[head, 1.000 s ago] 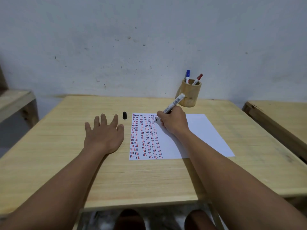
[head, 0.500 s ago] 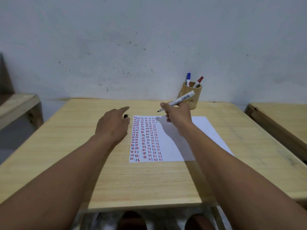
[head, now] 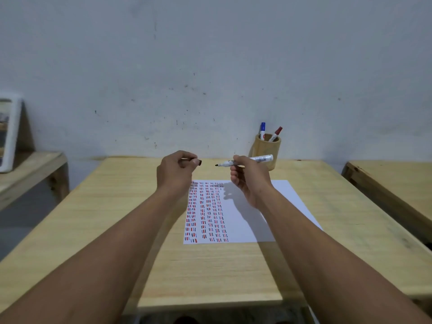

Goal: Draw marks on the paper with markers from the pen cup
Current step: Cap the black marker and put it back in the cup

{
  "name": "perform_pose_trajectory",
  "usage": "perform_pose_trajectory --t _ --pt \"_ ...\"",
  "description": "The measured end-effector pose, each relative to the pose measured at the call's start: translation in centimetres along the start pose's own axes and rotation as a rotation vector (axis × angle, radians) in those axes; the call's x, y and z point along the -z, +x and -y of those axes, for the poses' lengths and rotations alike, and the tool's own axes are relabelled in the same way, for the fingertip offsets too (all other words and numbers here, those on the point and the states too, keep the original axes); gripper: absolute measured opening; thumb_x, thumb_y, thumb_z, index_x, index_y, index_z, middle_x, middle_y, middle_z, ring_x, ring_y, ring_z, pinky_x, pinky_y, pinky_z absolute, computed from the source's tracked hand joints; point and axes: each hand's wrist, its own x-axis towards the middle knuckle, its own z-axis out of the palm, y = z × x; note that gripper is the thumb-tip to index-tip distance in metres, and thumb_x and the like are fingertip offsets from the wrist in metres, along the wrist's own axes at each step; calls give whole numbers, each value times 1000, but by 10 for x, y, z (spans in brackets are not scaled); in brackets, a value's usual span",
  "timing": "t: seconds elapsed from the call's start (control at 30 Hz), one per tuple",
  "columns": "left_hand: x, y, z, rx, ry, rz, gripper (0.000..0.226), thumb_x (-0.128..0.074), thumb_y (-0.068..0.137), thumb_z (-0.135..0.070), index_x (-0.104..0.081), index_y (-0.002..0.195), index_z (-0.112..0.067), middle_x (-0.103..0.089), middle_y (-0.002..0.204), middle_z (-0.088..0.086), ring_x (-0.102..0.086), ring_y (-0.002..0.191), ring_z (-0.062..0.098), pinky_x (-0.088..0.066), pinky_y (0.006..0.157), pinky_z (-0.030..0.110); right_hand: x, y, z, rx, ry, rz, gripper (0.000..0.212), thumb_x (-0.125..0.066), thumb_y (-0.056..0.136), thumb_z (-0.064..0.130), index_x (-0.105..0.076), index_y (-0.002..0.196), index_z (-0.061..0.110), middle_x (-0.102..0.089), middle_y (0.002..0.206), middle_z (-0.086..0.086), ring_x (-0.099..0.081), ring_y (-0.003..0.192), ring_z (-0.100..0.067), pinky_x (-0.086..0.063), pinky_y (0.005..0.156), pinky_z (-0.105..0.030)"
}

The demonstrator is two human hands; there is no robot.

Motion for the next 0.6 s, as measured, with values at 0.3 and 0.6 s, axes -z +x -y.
perform_pose_trajectory --t 0.3,0.6 --pt "-7 -10 -30 138 -258 89 7 -75 88 -28 -77 93 -23 -71 87 0 -60 81 16 -47 72 30 -2 -23 20 -9 155 60 12 -64 96 13 -66 90 3 -66 63 -7 -61 47 -10 -55 47 -18" --pt "-8 -21 -54 150 -295 160 3 -73 90 -26 -75 89 -24 -77 105 5 -64 85 14 -51 79 29 -4 -37 28 26 79 86 15 -70 95 19 -70 98 4 -68 68 -4 -59 52 -7 -53 48 -17"
